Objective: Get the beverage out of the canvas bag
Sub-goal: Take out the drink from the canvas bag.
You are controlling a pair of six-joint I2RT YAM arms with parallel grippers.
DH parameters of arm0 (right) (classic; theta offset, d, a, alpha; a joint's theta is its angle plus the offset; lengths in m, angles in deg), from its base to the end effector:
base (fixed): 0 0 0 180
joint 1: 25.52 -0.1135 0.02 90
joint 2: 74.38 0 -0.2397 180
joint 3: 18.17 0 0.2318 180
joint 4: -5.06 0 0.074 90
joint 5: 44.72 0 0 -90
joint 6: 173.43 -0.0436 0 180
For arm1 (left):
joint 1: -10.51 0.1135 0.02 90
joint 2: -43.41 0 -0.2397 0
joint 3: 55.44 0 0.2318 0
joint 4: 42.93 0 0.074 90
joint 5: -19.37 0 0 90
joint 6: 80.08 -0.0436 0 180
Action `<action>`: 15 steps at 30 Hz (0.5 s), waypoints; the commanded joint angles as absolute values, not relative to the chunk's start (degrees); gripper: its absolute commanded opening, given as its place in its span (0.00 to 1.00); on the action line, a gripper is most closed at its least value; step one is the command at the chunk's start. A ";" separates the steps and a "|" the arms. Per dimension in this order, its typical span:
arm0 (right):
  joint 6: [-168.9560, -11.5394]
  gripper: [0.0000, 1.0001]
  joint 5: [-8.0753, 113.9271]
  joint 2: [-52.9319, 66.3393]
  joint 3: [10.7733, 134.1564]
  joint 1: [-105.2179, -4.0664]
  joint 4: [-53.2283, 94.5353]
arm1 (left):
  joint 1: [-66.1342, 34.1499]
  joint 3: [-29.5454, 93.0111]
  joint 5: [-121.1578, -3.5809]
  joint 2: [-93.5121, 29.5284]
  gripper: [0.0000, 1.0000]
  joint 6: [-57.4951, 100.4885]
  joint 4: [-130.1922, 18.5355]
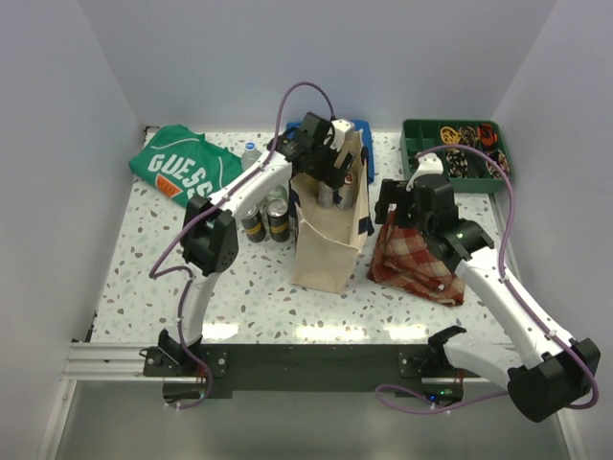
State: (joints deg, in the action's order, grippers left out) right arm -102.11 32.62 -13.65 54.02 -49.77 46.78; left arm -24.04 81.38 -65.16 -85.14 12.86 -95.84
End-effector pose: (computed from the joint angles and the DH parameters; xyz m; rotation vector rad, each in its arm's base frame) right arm 0.2142 0.0860 0.3099 0.0314 2.0923 0.2233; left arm 0.3949 -0.2770 0.2518 0.6959 2.2834 -0.4285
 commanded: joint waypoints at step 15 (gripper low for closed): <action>-101.45 0.93 30.35 -13.29 56.42 -49.42 45.63 | -22.98 78.31 -66.94 -85.08 0.89 12.91 -90.89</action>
